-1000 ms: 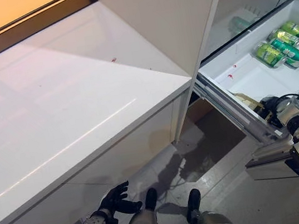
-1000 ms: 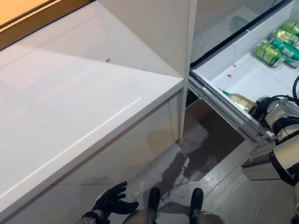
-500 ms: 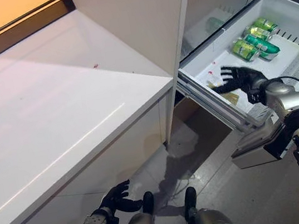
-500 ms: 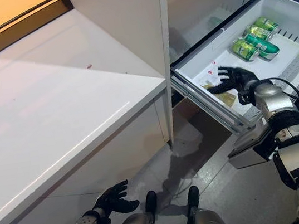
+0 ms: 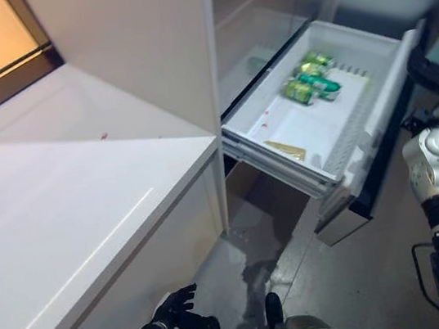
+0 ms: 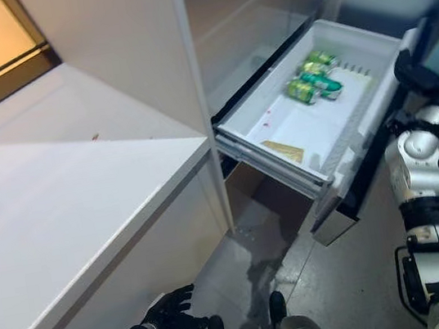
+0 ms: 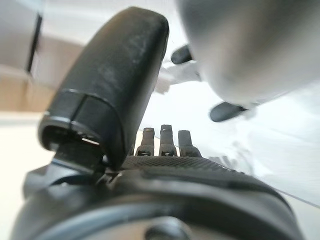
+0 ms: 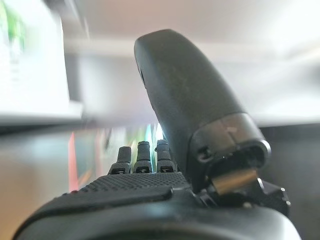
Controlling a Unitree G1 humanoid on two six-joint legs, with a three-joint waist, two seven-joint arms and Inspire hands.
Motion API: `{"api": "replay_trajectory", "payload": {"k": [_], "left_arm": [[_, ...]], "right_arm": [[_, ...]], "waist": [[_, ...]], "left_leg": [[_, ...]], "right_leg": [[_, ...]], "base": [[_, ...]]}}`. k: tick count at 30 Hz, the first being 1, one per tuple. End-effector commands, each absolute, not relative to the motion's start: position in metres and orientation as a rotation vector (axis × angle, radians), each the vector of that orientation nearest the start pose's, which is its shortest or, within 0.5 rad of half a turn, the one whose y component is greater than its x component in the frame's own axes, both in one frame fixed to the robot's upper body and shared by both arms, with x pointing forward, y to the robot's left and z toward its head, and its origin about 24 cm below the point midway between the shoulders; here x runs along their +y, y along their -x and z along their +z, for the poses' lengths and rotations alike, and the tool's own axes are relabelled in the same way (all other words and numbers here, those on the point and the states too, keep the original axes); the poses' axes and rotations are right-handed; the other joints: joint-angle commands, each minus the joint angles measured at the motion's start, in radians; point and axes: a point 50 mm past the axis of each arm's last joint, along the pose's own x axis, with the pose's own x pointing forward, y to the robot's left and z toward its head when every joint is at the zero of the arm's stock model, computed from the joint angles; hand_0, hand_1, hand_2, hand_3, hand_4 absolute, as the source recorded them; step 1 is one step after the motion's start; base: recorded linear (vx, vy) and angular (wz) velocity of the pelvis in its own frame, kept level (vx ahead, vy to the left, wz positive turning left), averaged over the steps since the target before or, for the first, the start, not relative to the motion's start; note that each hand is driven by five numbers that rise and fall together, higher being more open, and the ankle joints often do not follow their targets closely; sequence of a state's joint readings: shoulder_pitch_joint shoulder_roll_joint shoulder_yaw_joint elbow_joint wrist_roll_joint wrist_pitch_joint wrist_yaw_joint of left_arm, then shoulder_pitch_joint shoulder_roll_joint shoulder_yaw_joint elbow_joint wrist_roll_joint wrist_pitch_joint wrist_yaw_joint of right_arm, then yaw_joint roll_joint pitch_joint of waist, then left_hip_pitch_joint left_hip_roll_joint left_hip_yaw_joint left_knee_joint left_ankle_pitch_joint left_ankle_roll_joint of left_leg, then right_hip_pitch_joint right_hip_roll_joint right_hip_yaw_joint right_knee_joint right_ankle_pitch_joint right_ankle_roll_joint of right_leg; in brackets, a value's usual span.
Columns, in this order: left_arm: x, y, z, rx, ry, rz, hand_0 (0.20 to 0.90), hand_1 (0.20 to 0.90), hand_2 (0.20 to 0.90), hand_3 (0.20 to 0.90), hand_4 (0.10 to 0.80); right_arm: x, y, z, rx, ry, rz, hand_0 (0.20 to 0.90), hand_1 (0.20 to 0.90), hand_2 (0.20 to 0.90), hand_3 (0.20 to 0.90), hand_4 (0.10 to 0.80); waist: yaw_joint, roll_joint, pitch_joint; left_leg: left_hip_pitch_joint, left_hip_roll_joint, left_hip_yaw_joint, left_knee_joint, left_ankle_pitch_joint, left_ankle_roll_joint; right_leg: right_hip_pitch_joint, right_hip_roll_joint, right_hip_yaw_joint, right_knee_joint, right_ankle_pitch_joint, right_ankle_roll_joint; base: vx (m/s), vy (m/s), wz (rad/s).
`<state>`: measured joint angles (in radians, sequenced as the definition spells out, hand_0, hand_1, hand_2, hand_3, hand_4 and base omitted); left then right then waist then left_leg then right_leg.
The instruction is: Put drinks into fridge and close the fridge
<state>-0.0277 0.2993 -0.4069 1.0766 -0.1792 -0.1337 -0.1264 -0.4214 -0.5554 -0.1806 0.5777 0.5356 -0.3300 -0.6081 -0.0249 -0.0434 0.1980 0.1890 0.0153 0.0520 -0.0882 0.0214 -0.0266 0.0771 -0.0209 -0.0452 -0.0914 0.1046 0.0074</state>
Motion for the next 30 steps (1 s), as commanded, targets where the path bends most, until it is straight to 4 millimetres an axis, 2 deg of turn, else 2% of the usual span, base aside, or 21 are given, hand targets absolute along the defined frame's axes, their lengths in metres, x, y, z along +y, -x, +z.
{"api": "replay_trajectory", "payload": {"k": [1, 3, 6, 9, 14, 16, 18, 22, 24, 26, 27, 29, 30], "left_arm": [[0.200, -0.135, -0.147, 0.980, -0.320, -0.338, 0.900, 0.900, 0.900, 0.900, 0.800], [0.197, -0.152, -0.141, 0.927, -0.342, -0.352, 0.900, 0.900, 0.900, 0.900, 0.800], [0.189, -0.192, -0.123, 0.805, -0.362, -0.340, 0.900, 0.900, 0.900, 0.900, 0.800], [0.184, -0.203, -0.117, 0.767, -0.345, -0.314, 0.900, 0.900, 0.900, 0.900, 0.800], [0.176, -0.214, -0.109, 0.699, -0.335, -0.287, 0.900, 0.900, 0.900, 0.900, 0.800], [0.174, -0.216, -0.106, 0.665, -0.332, -0.274, 0.900, 0.900, 0.900, 0.900, 0.800], [0.175, -0.218, -0.104, 0.648, -0.329, -0.260, 0.900, 0.900, 0.900, 0.900, 0.800], [0.185, -0.212, -0.106, 0.662, -0.327, -0.217, 0.900, 0.900, 0.900, 0.900, 0.800], [0.187, -0.208, -0.108, 0.670, -0.326, -0.214, 0.900, 0.900, 0.900, 0.900, 0.800], [0.190, -0.202, -0.111, 0.682, -0.329, -0.217, 0.900, 0.900, 0.900, 0.900, 0.800], [0.192, -0.198, -0.113, 0.693, -0.336, -0.223, 0.900, 0.900, 0.900, 0.900, 0.800], [0.194, -0.195, -0.115, 0.704, -0.341, -0.227, 0.900, 0.900, 0.900, 0.900, 0.800], [0.196, -0.192, -0.116, 0.713, -0.344, -0.230, 0.900, 0.900, 0.900, 0.900, 0.800]], "right_arm": [[-0.335, -0.297, 0.149, -0.483, -0.128, -0.831, 0.900, 0.900, 0.900, 0.900, 0.800], [-0.331, -0.303, 0.152, -0.500, -0.207, -0.737, 0.900, 0.900, 0.900, 0.900, 0.800], [-0.316, -0.314, 0.185, -0.638, -0.272, -0.655, 0.900, 0.900, 0.900, 0.900, 0.800], [-0.313, -0.318, 0.195, -0.655, -0.260, -0.626, 0.900, 0.900, 0.900, 0.900, 0.800], [-0.309, -0.325, 0.209, -0.662, -0.221, -0.581, 0.900, 0.900, 0.900, 0.900, 0.800], [-0.299, -0.331, 0.215, -0.647, -0.186, -0.472, 0.900, 0.900, 0.900, 0.900, 0.800], [-0.282, -0.335, 0.223, -0.652, -0.113, -0.337, 0.900, 0.900, 0.900, 0.900, 0.800], [-0.232, -0.333, 0.247, -0.755, 0.091, -0.059, 0.900, 0.900, 0.900, 0.900, 0.800], [-0.219, -0.330, 0.256, -0.809, 0.155, 0.006, 0.900, 0.900, 0.900, 0.900, 0.800], [-0.190, -0.325, 0.275, -0.896, 0.248, 0.161, 0.900, 0.900, 0.900, 0.900, 0.800], [-0.163, -0.322, 0.286, -0.923, 0.291, 0.331, 0.900, 0.900, 0.900, 0.900, 0.800], [-0.147, -0.320, 0.290, -0.908, 0.312, 0.460, 0.900, 0.900, 0.900, 0.900, 0.800], [-0.134, -0.319, 0.291, -0.881, 0.319, 0.583, 0.900, 0.900, 0.900, 0.900, 0.800]], "waist": [[0.029, 0.004, -0.012], [0.028, 0.004, 0.046], [0.022, 0.003, 0.159], [0.026, 0.004, 0.189], [0.043, 0.009, 0.225], [0.051, 0.017, 0.235], [0.054, 0.020, 0.239], [0.067, 0.020, 0.236], [0.073, 0.021, 0.234], [0.088, 0.024, 0.229], [0.101, 0.025, 0.227], [0.110, 0.025, 0.225], [0.118, 0.023, 0.220]], "left_leg": [[-0.140, -0.068, -0.054, 0.205, -0.106, 0.072], [-0.217, -0.080, -0.060, 0.292, -0.126, 0.084], [-0.375, -0.089, -0.062, 0.444, -0.160, 0.102], [-0.434, -0.095, -0.068, 0.505, -0.178, 0.108], [-0.561, -0.125, -0.075, 0.647, -0.226, 0.120], [-0.613, -0.132, -0.065, 0.715, -0.249, 0.122], [-0.642, -0.137, -0.061, 0.749, -0.259, 0.123], [-0.661, -0.144, -0.073, 0.766, -0.250, 0.115], [-0.656, -0.148, -0.080, 0.761, -0.246, 0.113], [-0.643, -0.152, -0.094, 0.738, -0.233, 0.110], [-0.633, -0.155, -0.103, 0.720, -0.222, 0.105], [-0.621, -0.157, -0.111, 0.704, -0.213, 0.103], [-0.607, -0.158, -0.118, 0.684, -0.205, 0.101]], "right_leg": [[-0.049, -0.040, 0.045, 0.225, -0.126, 0.038], [-0.118, -0.046, 0.051, 0.296, -0.138, 0.031], [-0.267, -0.052, 0.054, 0.430, -0.155, 0.013], [-0.323, -0.053, 0.049, 0.490, -0.171, 0.003], [-0.436, -0.056, 0.032, 0.625, -0.216, -0.019], [-0.489, -0.052, 0.021, 0.703, -0.247, -0.032], [-0.520, -0.048, 0.015, 0.746, -0.264, -0.040], [-0.544, -0.042, 0.007, 0.794, -0.282, -0.048], [-0.539, -0.041, 0.004, 0.795, -0.284, -0.048], [-0.530, -0.040, 0.000, 0.787, -0.284, -0.046], [-0.520, -0.041, -0.005, 0.777, -0.283, -0.045], [-0.507, -0.042, -0.010, 0.768, -0.281, -0.045], [-0.493, -0.044, -0.014, 0.755, -0.280, -0.045]], "base": [[-0.069, -0.032, -0.22], [-0.241, -0.026, -0.16], [-0.387, -0.036, -0.19], [-0.126, -0.005, -0.01], [-0.085, 0.024, -0.04], [-0.054, 0.061, 0.10], [-0.018, 0.047, -0.02], [0.029, 0.015, 0.03], [0.072, 0.006, 0.02], [0.089, 0.010, 0.05], [0.067, 0.011, 0.04], [0.072, 0.010, 0.01], [0.127, 0.012, 0.03]]}}
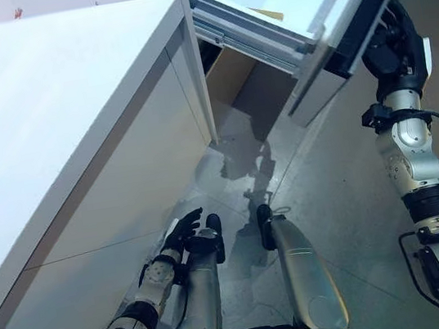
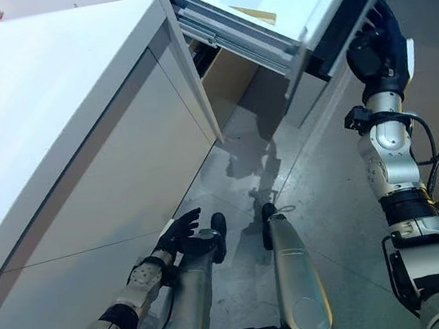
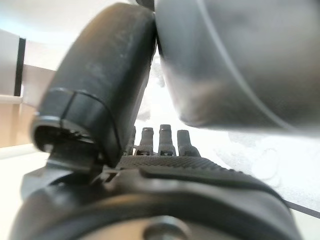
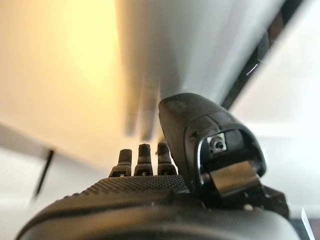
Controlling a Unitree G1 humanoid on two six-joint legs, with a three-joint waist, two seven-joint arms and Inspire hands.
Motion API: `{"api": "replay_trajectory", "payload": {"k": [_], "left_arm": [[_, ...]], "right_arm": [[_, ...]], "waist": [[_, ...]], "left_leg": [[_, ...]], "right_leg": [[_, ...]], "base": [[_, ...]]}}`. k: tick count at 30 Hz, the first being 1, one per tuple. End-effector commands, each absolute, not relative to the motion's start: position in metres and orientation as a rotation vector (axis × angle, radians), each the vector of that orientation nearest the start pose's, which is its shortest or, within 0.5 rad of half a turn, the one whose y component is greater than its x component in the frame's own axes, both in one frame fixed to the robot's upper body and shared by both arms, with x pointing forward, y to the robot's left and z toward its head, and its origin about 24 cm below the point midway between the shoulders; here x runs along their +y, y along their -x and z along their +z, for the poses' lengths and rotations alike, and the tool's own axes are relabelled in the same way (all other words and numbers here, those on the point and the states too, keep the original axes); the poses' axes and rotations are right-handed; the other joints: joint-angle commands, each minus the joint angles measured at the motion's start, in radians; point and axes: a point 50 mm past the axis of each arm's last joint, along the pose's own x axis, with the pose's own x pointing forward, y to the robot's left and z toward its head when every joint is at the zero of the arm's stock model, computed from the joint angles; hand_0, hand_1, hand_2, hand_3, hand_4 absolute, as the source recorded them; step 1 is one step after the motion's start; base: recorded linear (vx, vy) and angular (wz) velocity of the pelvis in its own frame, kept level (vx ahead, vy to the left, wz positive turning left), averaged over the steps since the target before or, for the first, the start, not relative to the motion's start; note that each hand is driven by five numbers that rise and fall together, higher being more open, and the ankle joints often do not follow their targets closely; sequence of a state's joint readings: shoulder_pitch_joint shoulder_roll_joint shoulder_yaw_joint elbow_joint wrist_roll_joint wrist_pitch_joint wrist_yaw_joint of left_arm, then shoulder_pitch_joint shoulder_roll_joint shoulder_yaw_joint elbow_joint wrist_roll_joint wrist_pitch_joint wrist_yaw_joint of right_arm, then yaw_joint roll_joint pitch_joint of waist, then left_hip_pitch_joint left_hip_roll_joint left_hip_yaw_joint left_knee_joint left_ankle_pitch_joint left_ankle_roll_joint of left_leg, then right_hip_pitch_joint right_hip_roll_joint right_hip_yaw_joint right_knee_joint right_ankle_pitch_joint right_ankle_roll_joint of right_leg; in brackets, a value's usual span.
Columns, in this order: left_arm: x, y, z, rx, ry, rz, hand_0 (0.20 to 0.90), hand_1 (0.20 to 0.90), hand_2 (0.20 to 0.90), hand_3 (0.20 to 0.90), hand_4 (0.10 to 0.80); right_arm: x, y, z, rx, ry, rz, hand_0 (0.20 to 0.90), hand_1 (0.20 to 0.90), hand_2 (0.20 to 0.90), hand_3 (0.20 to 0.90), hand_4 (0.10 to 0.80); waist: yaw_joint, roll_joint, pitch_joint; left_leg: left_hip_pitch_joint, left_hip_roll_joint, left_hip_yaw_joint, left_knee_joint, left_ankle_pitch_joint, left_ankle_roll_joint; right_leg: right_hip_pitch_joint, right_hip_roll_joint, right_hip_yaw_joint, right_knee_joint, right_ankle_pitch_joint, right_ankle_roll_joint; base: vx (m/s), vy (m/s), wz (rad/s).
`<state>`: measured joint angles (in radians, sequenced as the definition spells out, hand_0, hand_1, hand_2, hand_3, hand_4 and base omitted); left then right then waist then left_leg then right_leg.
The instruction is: Put drinks into fridge and close the fridge
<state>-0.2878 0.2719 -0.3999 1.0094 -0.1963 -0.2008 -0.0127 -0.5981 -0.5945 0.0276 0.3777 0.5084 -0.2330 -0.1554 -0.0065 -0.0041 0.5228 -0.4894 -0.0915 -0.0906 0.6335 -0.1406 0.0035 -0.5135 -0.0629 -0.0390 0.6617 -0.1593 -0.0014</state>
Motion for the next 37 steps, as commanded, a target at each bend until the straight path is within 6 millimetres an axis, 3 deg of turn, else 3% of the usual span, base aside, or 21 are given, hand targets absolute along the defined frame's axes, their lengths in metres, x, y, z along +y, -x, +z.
{"api": "replay_trajectory", "payload": {"k": [1, 5, 10, 13, 15, 19, 22, 25, 26, 27, 30, 31, 37], "left_arm": [[0.199, -0.189, -0.117, 0.726, -0.347, -0.235, 0.900, 0.900, 0.900, 0.900, 0.800], [0.201, -0.181, -0.120, 0.752, -0.352, -0.266, 0.900, 0.900, 0.900, 0.900, 0.800], [0.199, -0.176, -0.123, 0.772, -0.355, -0.299, 0.900, 0.900, 0.900, 0.900, 0.800], [0.200, -0.171, -0.125, 0.791, -0.353, -0.304, 0.900, 0.900, 0.900, 0.900, 0.800], [0.202, -0.167, -0.128, 0.813, -0.340, -0.295, 0.900, 0.900, 0.900, 0.900, 0.800], [0.203, -0.157, -0.133, 0.844, -0.303, -0.272, 0.900, 0.900, 0.900, 0.900, 0.800], [0.206, -0.146, -0.137, 0.874, -0.257, -0.234, 0.900, 0.900, 0.900, 0.900, 0.800], [0.206, -0.130, -0.143, 0.902, -0.182, -0.176, 0.900, 0.900, 0.900, 0.900, 0.800], [0.206, -0.128, -0.144, 0.904, -0.172, -0.164, 0.900, 0.900, 0.900, 0.900, 0.800], [0.205, -0.121, -0.145, 0.910, -0.138, -0.130, 0.900, 0.900, 0.900, 0.900, 0.800], [0.207, -0.112, -0.147, 0.924, -0.092, -0.086, 0.900, 0.900, 0.900, 0.900, 0.800], [0.209, -0.109, -0.148, 0.932, -0.070, -0.068, 0.900, 0.900, 0.900, 0.900, 0.800], [0.214, -0.110, -0.151, 0.956, -0.009, -0.033, 0.900, 0.900, 0.900, 0.900, 0.800]], "right_arm": [[-0.118, -0.315, 0.289, -0.840, 0.328, 0.707, 0.900, 0.900, 0.900, 0.900, 0.800], [-0.099, -0.311, 0.288, -0.822, 0.359, 0.798, 0.900, 0.900, 0.900, 0.900, 0.800], [-0.105, -0.319, 0.286, -0.801, 0.299, 0.696, 0.900, 0.900, 0.900, 0.900, 0.800], [-0.125, -0.330, 0.283, -0.801, 0.215, 0.528, 0.900, 0.900, 0.900, 0.900, 0.800], [-0.149, -0.338, 0.274, -0.786, 0.131, 0.339, 0.900, 0.900, 0.900, 0.900, 0.800], [-0.182, -0.339, 0.240, -0.717, 0.067, 0.093, 0.900, 0.900, 0.900, 0.900, 0.800], [-0.200, -0.329, 0.190, -0.603, 0.014, -0.035, 0.900, 0.900, 0.900, 0.900, 0.800], [-0.224, -0.301, 0.114, -0.402, -0.052, -0.143, 0.900, 0.900, 0.900, 0.900, 0.800], [-0.226, -0.297, 0.104, -0.365, -0.059, -0.161, 0.900, 0.900, 0.900, 0.900, 0.800], [-0.229, -0.279, 0.065, -0.235, -0.057, -0.178, 0.900, 0.900, 0.900, 0.900, 0.800], [-0.225, -0.252, 0.007, 0.011, -0.077, -0.175, 0.900, 0.900, 0.900, 0.900, 0.800], [-0.224, -0.235, -0.023, 0.160, -0.108, -0.150, 0.900, 0.900, 0.900, 0.900, 0.800], [-0.223, -0.165, -0.116, 0.698, -0.158, -0.050, 0.900, 0.900, 0.900, 0.900, 0.800]], "waist": [[0.108, -0.019, -0.112], [0.126, -0.023, -0.141], [0.138, -0.025, -0.172], [0.138, -0.028, -0.195], [0.132, -0.031, -0.221], [0.109, -0.029, -0.262], [0.078, -0.026, -0.294], [0.041, -0.022, -0.330], [0.037, -0.022, -0.333], [0.024, -0.021, -0.347], [0.004, -0.021, -0.368], [-0.005, -0.023, -0.378], [-0.008, -0.029, -0.414]], "left_leg": [[0.092, -0.051, 0.015, -0.065, -0.032, 0.068], [0.148, -0.050, -0.005, -0.131, -0.006, 0.064], [0.218, -0.043, -0.017, -0.208, 0.013, 0.061], [0.265, -0.029, -0.016, -0.257, 0.023, 0.059], [0.306, -0.019, -0.011, -0.297, 0.028, 0.056], [0.367, -0.005, 0.006, -0.362, 0.037, 0.053], [0.410, 0.007, 0.030, -0.413, 0.047, 0.050], [0.461, 0.022, 0.063, -0.479, 0.060, 0.044], [0.466, 0.024, 0.066, -0.487, 0.063, 0.044], [0.484, 0.032, 0.076, -0.515, 0.071, 0.041], [0.508, 0.043, 0.092, -0.563, 0.091, 0.034], [0.520, 0.050, 0.100, -0.589, 0.100, 0.030], [0.556, 0.060, 0.114, -0.666, 0.132, 0.017]], "right_leg": [[0.119, -0.005, -0.026, -0.017, -0.013, -0.034], [0.176, -0.013, -0.037, -0.073, 0.001, -0.024], [0.251, -0.025, -0.052, -0.155, 0.021, -0.006], [0.300, -0.034, -0.062, -0.214, 0.036, 0.006], [0.344, -0.034, -0.065, -0.267, 0.045, 0.012], [0.404, -0.026, -0.057, -0.351, 0.066, 0.019], [0.440, -0.013, -0.042, -0.404, 0.077, 0.021], [0.482, 0.005, -0.032, -0.466, 0.089, 0.024], [0.486, 0.006, -0.032, -0.473, 0.091, 0.024], [0.496, 0.012, -0.028, -0.493, 0.096, 0.026], [0.514, 0.019, -0.026, -0.531, 0.110, 0.029], [0.523, 0.024, -0.024, -0.550, 0.118, 0.030], [0.565, 0.035, -0.029, -0.645, 0.158, 0.035]], "base": [[0.111, 0.011, 0.06], [0.139, 0.015, 0.18], [0.097, 0.001, 0.22], [0.057, -0.016, 0.24], [0.087, -0.023, 0.22], [0.055, -0.014, 0.06], [0.044, -0.001, 0.07], [0.009, 0.000, 0.01], [-0.021, -0.006, -0.15], [-0.025, -0.014, -0.18], [-0.042, -0.033, -0.19], [-0.067, -0.040, -0.26], [-0.073, -0.033, -0.07]]}}
